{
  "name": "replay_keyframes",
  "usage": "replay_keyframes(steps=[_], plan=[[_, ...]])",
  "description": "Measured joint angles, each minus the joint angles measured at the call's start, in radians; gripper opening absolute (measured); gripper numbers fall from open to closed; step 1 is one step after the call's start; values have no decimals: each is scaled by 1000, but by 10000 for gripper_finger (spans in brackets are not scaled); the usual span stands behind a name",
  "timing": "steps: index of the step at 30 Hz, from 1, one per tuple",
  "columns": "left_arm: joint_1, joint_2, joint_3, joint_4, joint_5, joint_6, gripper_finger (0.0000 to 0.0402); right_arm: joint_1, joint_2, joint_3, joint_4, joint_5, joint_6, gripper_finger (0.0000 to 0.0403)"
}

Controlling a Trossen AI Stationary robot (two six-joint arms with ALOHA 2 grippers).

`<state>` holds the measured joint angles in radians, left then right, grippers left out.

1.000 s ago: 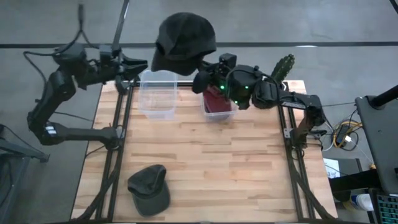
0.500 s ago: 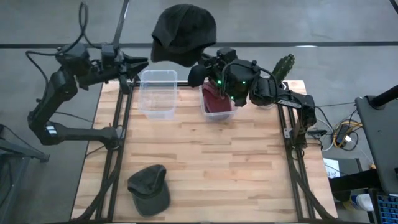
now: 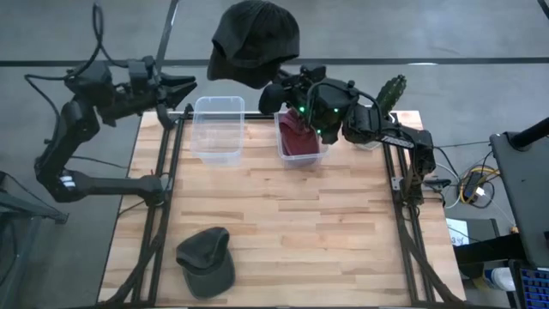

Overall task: Pick & Place hat
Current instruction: Put the right black cap into the left transparent bin

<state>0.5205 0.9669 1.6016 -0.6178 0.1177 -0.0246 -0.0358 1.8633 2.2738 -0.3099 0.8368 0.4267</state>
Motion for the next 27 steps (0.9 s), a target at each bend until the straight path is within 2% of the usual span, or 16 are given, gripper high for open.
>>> replay_keyframes(steps=[10,13,27], plan=[[-1,38,-1,53,15,-7,67,-3,3,-4,4,-5,29,13],[-1,40,-1,50,-20,1,67,-2,4,-6,3,-8,29,13],[0,69,-2,63,-46,-26,60,-4,4,-20,1,-47,75,13]])
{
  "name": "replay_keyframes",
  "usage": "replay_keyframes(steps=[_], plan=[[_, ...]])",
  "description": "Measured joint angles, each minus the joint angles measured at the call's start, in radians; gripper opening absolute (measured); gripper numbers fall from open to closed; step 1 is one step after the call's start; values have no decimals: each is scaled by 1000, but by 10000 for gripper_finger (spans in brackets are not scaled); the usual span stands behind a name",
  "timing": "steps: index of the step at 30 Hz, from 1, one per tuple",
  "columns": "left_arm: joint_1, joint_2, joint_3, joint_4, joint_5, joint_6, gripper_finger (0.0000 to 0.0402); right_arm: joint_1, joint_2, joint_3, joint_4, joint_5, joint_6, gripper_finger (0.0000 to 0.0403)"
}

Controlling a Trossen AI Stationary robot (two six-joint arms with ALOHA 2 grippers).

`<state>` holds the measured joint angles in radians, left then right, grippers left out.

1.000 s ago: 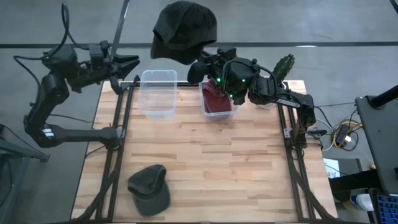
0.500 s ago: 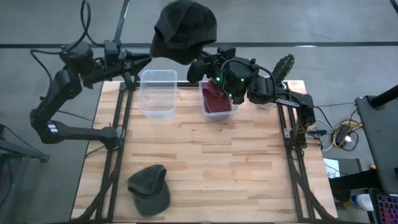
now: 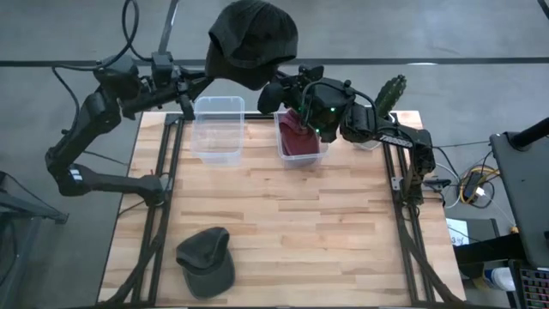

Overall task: Pick & Place hat
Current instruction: Put the right black cap into the left transparent bin

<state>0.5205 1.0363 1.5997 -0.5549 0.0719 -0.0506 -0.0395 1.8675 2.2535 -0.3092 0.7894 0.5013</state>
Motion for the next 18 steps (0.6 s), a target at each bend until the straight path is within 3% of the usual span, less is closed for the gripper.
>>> replay_keyframes(steps=[4,11,18], plan=[[1,7,0,-13,-12,-43,15,1,-2,-15,-1,-12,5,13],[2,1,0,-19,-53,-71,5,1,-2,-24,2,-36,-10,22],[1,-41,-1,-57,-139,-124,3,3,-9,-21,-47,-52,-116,121]])
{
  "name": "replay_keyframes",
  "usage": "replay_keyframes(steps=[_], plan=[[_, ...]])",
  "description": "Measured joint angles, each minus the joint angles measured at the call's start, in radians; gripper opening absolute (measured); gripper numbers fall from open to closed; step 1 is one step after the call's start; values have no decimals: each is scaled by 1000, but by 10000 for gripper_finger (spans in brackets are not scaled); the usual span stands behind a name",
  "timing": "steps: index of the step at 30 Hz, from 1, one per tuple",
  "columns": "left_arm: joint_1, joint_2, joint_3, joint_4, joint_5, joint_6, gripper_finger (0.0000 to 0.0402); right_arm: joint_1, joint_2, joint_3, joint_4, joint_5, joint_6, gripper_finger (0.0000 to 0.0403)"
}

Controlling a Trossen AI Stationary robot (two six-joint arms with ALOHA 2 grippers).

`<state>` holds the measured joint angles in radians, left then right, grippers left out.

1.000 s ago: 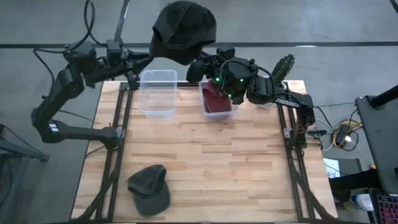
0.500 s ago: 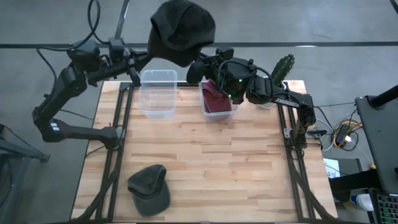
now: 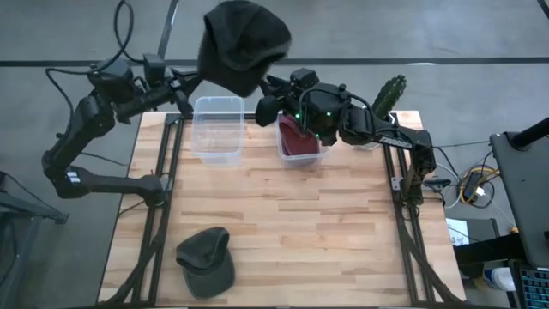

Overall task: Pick & Place hat
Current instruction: Put the right black cap into the left transparent bin

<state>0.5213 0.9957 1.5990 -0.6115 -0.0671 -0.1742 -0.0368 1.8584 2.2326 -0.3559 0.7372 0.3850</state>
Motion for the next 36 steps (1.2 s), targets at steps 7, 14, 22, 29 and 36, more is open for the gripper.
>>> replay_keyframes(steps=[7,14,22,29,36], plan=[[1,-18,0,-40,-134,-28,3,1,-2,1,-88,14,-93,213],[2,-12,-1,-227,-307,-90,3,27,-4,1,-120,19,-211,245],[2,-14,-40,-414,-347,-349,3,58,-5,1,-120,21,-374,245],[2,-58,-169,-502,-330,-556,3,65,-11,4,-121,21,-425,235],[2,-165,-386,-473,-260,-751,3,65,-30,4,-179,21,-414,240]])
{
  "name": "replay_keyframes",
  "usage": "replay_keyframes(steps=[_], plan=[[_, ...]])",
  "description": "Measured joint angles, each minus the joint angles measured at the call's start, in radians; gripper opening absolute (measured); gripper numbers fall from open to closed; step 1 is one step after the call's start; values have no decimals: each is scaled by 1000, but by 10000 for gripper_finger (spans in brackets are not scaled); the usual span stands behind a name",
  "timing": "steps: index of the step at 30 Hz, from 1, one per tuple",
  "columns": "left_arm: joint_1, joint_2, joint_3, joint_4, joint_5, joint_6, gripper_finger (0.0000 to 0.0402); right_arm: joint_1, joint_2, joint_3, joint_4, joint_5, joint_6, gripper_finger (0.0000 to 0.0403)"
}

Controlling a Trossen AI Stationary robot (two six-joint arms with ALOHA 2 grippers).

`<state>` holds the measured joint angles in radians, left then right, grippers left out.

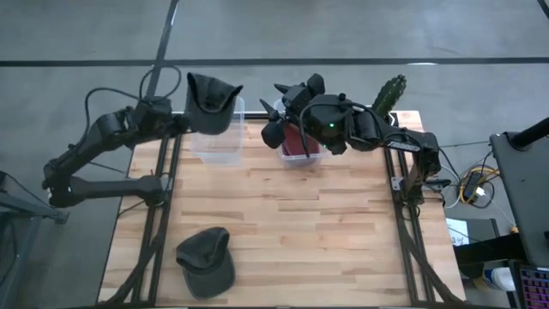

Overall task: Pick & Place hat
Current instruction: Put the right black cap into the left transparent bin, then put the black cap into the left transparent bin

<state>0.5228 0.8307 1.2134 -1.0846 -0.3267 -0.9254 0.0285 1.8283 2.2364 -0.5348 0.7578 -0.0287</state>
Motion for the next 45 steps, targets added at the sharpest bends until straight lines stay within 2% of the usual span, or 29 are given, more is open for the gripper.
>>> replay_keyframes(steps=[10,17,26,32,36,40,45], plan=[[1,-103,-293,182,26,-249,2,0,-9,-1,-89,-3,15,233],[0,-100,-401,277,29,-306,2,0,-9,-5,-118,-3,33,235],[0,-90,-431,319,25,-301,4,0,-9,-5,-121,-3,29,231],[1,-66,-431,316,7,-315,53,0,-9,-9,-120,-2,29,231],[1,-45,-430,318,79,-317,88,-1,-9,-20,-120,-2,50,233],[1,-49,-427,329,83,-328,118,-1,-8,-32,-120,-3,77,233],[1,-73,-426,338,158,-324,131,3,-8,-42,-137,-19,95,233]])
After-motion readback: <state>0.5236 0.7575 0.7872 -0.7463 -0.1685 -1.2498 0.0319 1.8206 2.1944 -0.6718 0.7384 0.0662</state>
